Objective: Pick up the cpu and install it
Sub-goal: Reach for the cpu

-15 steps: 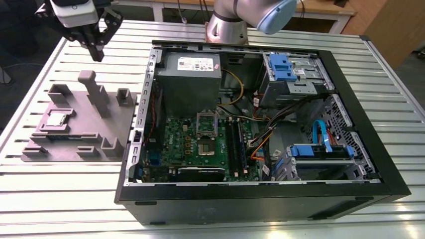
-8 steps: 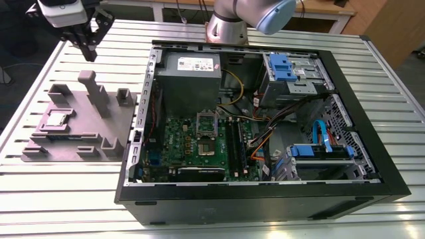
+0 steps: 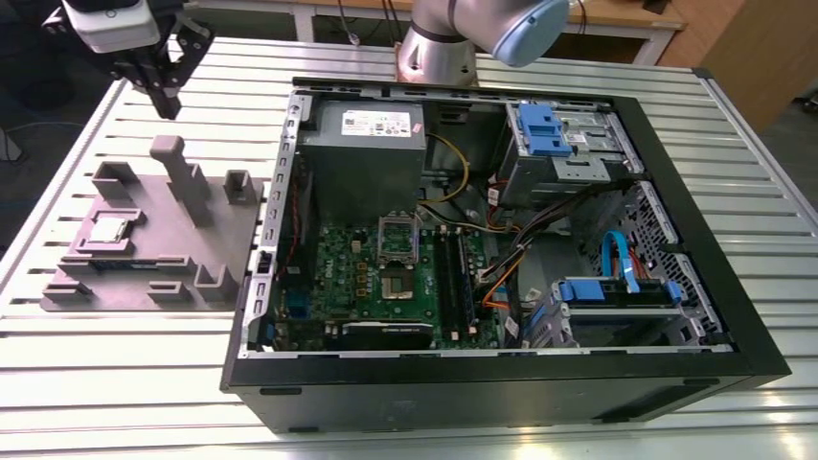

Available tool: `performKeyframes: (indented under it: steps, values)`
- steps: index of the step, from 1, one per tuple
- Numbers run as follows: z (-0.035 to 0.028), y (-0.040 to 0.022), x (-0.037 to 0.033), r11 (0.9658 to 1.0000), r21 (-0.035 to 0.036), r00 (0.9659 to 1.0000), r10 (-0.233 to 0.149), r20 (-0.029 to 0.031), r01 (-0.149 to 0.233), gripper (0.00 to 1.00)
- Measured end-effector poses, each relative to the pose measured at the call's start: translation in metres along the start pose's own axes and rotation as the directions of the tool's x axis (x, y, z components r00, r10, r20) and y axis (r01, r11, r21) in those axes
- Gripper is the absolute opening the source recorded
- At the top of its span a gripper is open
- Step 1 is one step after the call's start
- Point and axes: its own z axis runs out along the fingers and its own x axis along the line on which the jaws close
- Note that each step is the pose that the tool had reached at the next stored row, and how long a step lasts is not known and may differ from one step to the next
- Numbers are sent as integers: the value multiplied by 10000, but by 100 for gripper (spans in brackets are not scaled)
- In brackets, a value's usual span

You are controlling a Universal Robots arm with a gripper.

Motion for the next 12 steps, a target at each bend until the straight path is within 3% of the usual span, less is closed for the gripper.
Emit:
performKeyframes:
  steps: [12]
  values:
    - [3, -4, 53, 10000, 1, 10000, 0, 0, 0, 10]
